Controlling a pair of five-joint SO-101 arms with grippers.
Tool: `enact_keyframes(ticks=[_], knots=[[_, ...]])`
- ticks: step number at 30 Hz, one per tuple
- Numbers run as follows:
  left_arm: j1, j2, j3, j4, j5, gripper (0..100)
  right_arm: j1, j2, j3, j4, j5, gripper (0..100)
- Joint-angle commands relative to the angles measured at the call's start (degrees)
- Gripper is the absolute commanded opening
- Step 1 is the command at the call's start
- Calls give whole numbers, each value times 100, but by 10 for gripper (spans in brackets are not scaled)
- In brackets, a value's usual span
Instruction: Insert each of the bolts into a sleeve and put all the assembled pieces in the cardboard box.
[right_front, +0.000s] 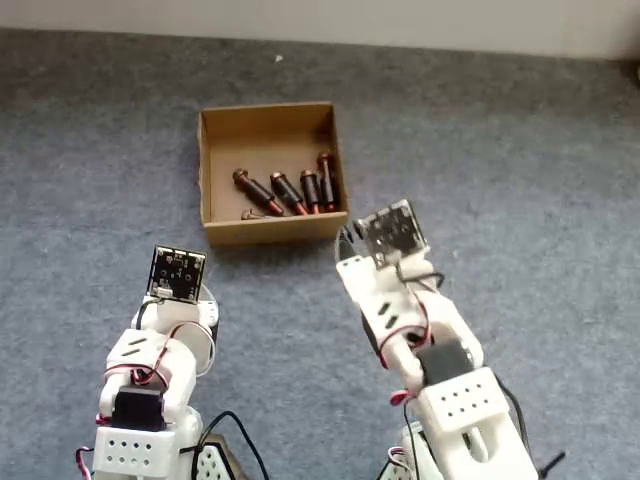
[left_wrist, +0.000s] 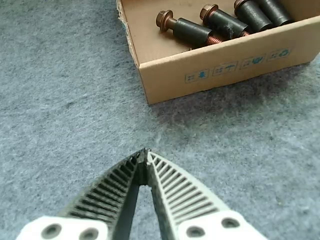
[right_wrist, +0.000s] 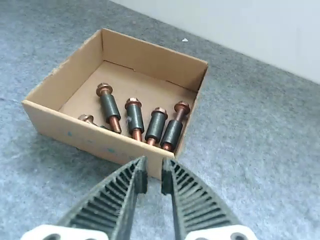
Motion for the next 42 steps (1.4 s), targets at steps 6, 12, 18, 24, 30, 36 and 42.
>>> enact_keyframes(ticks=[6,12,18,24,30,36,42], knots=[[-48,-57,110,0,-62,7,637,-1508,1112,4,18,36],[-48,-57,110,0,-62,7,1007,-2624,2000,4,18,36],[-48,-57,110,0,-62,7,1297,-3670,2897,435,18,37],[-48,-57,110,0,-62,7,1358,-4022,2949,1587,9,37],[-48,-57,110,0,-62,7,1358,-3978,2949,2853,35,37],[-57,-57,110,0,-62,7,1367,-3978,2949,3600,9,37],[-57,-57,110,0,-62,7,1349,-3978,2949,4716,9,37]])
